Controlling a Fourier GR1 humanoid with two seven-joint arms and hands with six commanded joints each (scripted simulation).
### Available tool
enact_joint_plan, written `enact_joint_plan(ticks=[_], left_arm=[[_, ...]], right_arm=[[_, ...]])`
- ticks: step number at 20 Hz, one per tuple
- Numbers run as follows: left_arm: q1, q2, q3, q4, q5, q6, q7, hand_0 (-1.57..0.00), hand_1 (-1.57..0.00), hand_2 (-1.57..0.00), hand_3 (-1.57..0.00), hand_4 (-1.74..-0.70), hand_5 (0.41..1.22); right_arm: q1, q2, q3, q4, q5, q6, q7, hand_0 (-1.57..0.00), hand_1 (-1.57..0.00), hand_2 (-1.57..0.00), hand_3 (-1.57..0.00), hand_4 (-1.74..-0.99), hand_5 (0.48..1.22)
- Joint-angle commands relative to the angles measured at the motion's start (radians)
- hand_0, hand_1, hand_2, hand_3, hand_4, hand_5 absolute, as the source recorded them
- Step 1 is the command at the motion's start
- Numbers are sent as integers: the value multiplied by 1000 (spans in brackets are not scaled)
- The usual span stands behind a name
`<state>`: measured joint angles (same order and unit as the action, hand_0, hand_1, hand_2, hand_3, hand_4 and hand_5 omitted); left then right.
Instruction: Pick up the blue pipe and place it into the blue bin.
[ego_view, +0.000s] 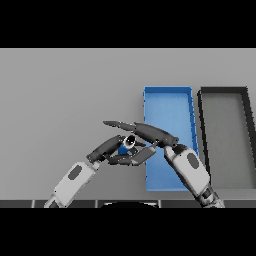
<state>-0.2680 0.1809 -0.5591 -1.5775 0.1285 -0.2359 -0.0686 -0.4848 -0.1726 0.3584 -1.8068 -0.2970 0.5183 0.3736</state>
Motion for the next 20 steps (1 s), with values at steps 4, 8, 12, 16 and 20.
enact_joint_plan(ticks=[4,8,12,16,20], left_arm=[[-52,46,-31,16,-94,-21,135,-818,-706,-680,-659,-1480,1221],[-23,3,3,18,-71,-4,35,-1164,-1128,-1051,-1065,-1634,1221],[-14,-29,31,22,-26,-10,-16,-1404,-1390,-1310,-1364,-1697,1221],[-9,-35,36,28,-29,-7,11,-1503,-1497,-1401,-1486,-1723,1221],[-13,9,11,9,-103,-31,-8,-925,-866,-781,-853,-1415,1221]], right_arm=[[-54,46,29,60,23,36,13,-718,-699,-739,-635,-1430,522],[-49,61,32,79,-73,57,42,-1221,-1214,-1230,-1080,-1526,728],[-32,65,44,60,-32,55,-53,-1428,-1425,-1431,-1370,-1441,1019],[-39,54,53,67,7,60,-82,-1512,-1511,-1514,-1489,-1470,1138],[-22,76,45,60,-30,44,-66,-1547,-1546,-1548,-1537,-1487,1187]])
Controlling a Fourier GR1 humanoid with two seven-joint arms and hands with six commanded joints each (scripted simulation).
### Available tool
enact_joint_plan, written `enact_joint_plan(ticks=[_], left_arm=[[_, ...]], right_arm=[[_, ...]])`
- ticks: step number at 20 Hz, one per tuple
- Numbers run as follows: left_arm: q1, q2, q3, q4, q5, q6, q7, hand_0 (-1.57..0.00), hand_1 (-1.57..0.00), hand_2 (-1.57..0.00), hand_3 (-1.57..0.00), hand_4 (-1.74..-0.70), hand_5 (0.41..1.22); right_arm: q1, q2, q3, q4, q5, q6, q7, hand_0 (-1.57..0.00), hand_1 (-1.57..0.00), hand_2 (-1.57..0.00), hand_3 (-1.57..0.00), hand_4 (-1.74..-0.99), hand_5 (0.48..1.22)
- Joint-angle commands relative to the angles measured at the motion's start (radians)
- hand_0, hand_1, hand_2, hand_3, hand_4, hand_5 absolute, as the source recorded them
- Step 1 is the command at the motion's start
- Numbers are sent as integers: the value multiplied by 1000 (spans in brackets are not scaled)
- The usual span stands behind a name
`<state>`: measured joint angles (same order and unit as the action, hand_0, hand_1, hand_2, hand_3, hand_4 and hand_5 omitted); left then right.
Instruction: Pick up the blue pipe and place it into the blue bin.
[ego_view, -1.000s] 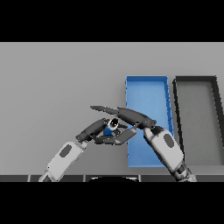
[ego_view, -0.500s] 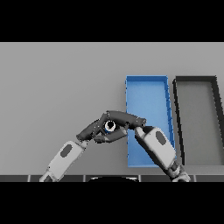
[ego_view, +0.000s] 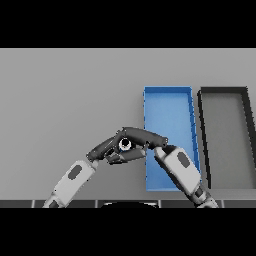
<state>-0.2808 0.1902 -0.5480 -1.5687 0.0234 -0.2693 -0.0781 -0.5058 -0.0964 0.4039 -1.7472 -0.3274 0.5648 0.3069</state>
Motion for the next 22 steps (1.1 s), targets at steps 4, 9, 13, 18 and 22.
enact_joint_plan(ticks=[4,9,13,18,22], left_arm=[[-19,22,-9,22,-78,-40,-52,-378,-354,-319,-349,-1088,1113],[-21,28,0,26,-100,-14,20,-123,-115,-104,-114,-915,735],[-18,22,5,29,-79,-23,57,-50,-47,-42,-46,-887,617],[-17,16,18,27,-57,-20,104,-16,-15,-13,-14,-896,562],[8,16,5,29,-67,-19,117,-6,-5,-5,-5,-911,534]], right_arm=[[6,21,-16,-20,13,25,54,-1561,-1561,-1561,-1557,-1492,1207],[0,43,-40,-22,34,42,6,-1568,-1568,-1568,-1566,-1496,1216],[8,63,-35,-11,65,46,3,-1570,-1570,-1570,-1569,-1491,1219],[-10,77,-67,-17,2,24,53,-1571,-1571,-1571,-1570,-1489,1220],[-58,74,-104,-45,-166,-38,184,-1571,-1571,-1571,-1571,-1581,1221]])
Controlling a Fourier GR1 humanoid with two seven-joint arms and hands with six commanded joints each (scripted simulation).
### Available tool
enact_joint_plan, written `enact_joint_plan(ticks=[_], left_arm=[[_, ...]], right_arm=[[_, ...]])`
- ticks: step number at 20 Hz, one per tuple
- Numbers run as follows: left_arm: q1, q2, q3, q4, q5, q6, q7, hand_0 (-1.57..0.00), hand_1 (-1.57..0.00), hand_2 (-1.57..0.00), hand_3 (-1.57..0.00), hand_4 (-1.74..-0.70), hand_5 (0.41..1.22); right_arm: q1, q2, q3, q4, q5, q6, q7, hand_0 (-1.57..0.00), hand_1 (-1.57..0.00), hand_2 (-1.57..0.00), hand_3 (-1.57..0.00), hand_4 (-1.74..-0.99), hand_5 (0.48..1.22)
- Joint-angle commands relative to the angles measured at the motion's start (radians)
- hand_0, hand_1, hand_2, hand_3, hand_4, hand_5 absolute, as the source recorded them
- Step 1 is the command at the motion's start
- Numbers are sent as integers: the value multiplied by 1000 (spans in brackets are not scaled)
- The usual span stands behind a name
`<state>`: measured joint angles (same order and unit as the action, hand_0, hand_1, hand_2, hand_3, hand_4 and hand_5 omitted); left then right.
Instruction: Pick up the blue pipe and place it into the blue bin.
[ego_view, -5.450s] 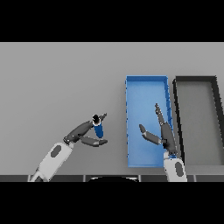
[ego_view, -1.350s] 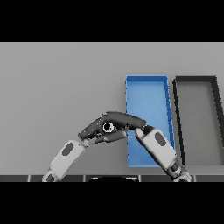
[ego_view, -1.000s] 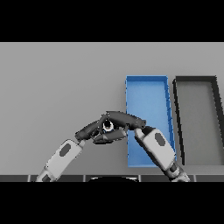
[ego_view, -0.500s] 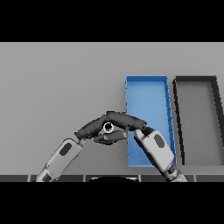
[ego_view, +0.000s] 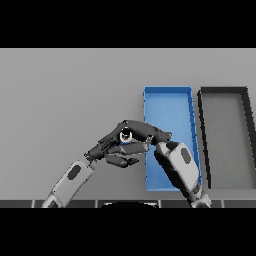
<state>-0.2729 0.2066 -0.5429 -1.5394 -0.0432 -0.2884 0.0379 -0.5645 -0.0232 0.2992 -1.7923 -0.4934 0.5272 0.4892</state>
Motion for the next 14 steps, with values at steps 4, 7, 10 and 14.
enact_joint_plan(ticks=[4,7,10,14], left_arm=[[-3,-8,2,2,7,0,19,-2,-2,-1,-2,-917,504],[-4,-9,-2,-6,14,-7,38,0,0,0,0,-917,503],[22,9,-12,-29,4,-10,-1,0,0,0,0,-908,502],[20,19,-1,-34,24,-25,-1,1,1,1,1,-907,491]], right_arm=[[-137,-86,-71,-18,-223,-163,117,-1571,-1571,-1571,-1571,-1675,1194],[-275,-150,-153,-3,-371,-258,102,-1571,-1571,-1571,-1571,-1707,1141],[-391,-209,-231,74,-349,-290,44,-1571,-1571,-1571,-1571,-1724,1117],[-504,-287,-314,251,-245,-349,11,-1571,-1571,-1571,-1571,-1734,1127]])
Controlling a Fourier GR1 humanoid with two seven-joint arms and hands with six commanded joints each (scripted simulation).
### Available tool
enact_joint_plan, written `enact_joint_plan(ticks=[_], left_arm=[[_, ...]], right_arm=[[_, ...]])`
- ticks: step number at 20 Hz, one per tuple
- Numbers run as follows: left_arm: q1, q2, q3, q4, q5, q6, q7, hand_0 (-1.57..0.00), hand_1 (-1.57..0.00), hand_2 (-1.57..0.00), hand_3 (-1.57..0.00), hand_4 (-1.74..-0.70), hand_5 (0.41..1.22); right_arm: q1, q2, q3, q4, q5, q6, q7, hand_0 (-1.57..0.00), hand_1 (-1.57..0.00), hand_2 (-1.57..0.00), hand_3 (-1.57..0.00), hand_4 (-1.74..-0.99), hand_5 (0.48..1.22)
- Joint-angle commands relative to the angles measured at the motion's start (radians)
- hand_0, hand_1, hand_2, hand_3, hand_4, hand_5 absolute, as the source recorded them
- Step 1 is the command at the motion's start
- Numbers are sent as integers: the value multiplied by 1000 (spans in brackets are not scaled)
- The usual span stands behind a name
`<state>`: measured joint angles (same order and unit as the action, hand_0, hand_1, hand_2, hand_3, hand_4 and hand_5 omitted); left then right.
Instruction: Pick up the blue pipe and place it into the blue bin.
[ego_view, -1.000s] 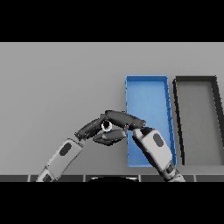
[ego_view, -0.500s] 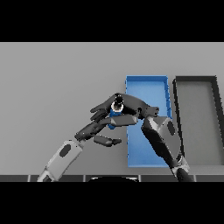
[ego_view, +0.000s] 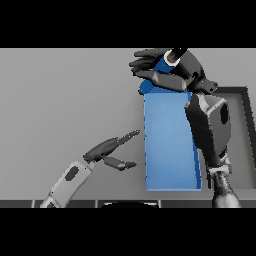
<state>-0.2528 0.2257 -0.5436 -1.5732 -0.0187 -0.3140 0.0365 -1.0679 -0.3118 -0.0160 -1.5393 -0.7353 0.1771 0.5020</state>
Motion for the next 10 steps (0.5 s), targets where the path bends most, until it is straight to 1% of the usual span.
enact_joint_plan(ticks=[1,2,3,4,5,7,8,9,10], left_arm=[[4,2,0,-5,-1,2,-1,1,1,1,1,-907,491],[-2,-2,4,-4,3,5,14,1,1,1,1,-911,490],[6,6,10,-11,12,1,14,1,1,1,1,-911,487],[6,2,10,5,8,4,13,1,1,1,1,-910,487],[-4,-2,13,13,8,4,13,1,1,1,1,-906,489],[-11,-3,18,13,7,10,18,1,1,1,1,-898,489],[-16,0,23,20,10,5,17,1,1,1,1,-893,487],[-23,-6,23,22,15,4,30,1,1,1,1,-894,483],[-8,-7,14,18,8,6,21,1,1,1,1,-893,478]], right_arm=[[3,-8,-16,37,17,-10,-2,-1571,-1571,-1571,-1571,-1735,1131],[16,-29,-26,73,53,-2,-5,-1571,-1571,-1571,-1571,-1736,1135],[29,-49,-40,107,74,5,-1,-1571,-1571,-1571,-1571,-1737,1135],[59,-50,-48,124,87,-10,16,-1571,-1571,-1571,-1571,-1738,1129],[92,-52,-55,144,99,-4,24,-1571,-1571,-1571,-1571,-1739,1124],[162,-52,-67,158,126,-18,34,-1571,-1571,-1571,-1571,-1740,1117],[194,-42,-61,161,139,-23,45,-1571,-1571,-1571,-1571,-1740,1121],[228,-44,-60,159,150,-24,63,-1571,-1571,-1571,-1571,-1740,1122],[268,-37,-51,158,173,-38,75,-1571,-1571,-1571,-1571,-1740,1121]])
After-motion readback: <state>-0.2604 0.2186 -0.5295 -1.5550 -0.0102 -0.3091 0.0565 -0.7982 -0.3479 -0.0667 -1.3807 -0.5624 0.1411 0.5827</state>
